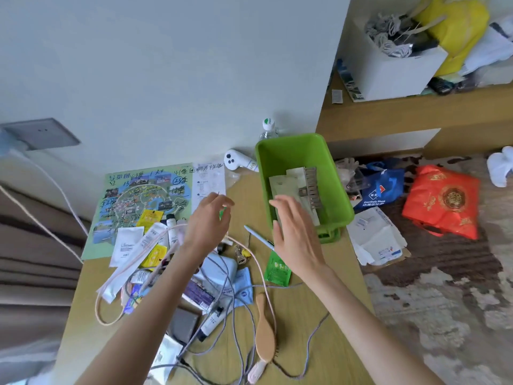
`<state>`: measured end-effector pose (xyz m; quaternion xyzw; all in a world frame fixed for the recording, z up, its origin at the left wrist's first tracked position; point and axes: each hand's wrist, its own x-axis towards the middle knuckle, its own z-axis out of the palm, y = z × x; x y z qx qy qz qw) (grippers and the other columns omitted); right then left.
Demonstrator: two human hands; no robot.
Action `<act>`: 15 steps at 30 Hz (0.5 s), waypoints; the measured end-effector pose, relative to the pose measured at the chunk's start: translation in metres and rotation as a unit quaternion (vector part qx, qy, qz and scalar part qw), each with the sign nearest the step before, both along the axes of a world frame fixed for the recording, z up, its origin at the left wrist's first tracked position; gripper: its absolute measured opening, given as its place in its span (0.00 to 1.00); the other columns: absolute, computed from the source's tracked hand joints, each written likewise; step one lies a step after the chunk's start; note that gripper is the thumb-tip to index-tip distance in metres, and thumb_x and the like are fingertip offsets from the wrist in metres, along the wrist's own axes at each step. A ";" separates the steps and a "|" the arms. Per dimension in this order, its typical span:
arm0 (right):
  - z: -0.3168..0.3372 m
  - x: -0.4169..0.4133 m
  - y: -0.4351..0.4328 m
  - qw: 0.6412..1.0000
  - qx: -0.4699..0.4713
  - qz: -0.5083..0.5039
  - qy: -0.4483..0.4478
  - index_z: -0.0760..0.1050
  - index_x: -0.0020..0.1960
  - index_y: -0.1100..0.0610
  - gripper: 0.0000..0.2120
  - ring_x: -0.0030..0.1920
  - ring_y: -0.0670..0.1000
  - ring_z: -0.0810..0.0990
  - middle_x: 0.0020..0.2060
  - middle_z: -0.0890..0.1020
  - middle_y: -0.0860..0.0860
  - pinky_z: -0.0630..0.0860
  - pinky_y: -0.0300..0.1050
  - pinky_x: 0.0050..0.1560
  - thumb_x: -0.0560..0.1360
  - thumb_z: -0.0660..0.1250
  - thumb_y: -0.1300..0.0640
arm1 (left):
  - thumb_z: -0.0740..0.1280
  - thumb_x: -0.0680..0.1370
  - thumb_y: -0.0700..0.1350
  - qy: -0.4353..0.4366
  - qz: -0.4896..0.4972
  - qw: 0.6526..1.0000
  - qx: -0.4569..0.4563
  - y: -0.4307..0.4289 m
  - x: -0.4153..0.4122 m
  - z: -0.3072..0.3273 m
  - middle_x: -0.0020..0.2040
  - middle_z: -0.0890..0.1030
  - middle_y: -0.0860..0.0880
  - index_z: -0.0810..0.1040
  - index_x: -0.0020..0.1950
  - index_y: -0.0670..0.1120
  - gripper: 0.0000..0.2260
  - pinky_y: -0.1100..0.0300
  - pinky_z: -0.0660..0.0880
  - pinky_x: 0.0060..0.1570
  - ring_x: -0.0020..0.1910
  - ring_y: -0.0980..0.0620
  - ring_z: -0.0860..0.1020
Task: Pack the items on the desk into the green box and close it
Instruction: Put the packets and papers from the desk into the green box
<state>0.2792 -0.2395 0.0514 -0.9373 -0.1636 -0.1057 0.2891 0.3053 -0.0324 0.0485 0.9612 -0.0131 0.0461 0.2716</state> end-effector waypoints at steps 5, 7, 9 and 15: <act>-0.028 -0.040 0.052 0.994 -0.011 0.108 0.023 0.75 0.56 0.59 0.16 0.50 0.50 0.77 0.53 0.77 0.51 0.77 0.46 0.51 0.71 0.66 0.70 | 0.64 0.79 0.42 0.094 0.032 0.993 0.061 0.063 -0.061 -0.044 0.61 0.78 0.47 0.79 0.60 0.46 0.11 0.51 0.73 0.55 0.61 0.44 0.74; -0.044 -0.045 0.063 0.988 -0.030 0.127 0.080 0.76 0.57 0.59 0.14 0.48 0.50 0.77 0.53 0.76 0.50 0.77 0.45 0.48 0.74 0.65 0.70 | 0.64 0.80 0.44 0.140 0.017 0.986 0.089 0.079 -0.080 -0.060 0.66 0.75 0.48 0.76 0.65 0.48 0.14 0.49 0.70 0.61 0.65 0.45 0.70; -0.058 -0.044 0.071 0.982 -0.045 0.130 0.127 0.76 0.58 0.58 0.12 0.46 0.48 0.77 0.54 0.76 0.49 0.75 0.41 0.44 0.77 0.63 0.67 | 0.63 0.80 0.46 0.170 -0.002 0.981 0.096 0.091 -0.096 -0.073 0.69 0.72 0.50 0.73 0.70 0.49 0.17 0.48 0.67 0.66 0.71 0.47 0.66; -0.077 -0.010 0.096 0.975 -0.054 0.108 0.187 0.76 0.58 0.58 0.09 0.37 0.47 0.74 0.50 0.79 0.51 0.66 0.34 0.32 0.80 0.60 0.62 | 0.60 0.82 0.42 0.147 -0.027 0.987 0.058 0.109 -0.111 -0.093 0.68 0.75 0.51 0.74 0.69 0.50 0.16 0.50 0.67 0.66 0.69 0.48 0.71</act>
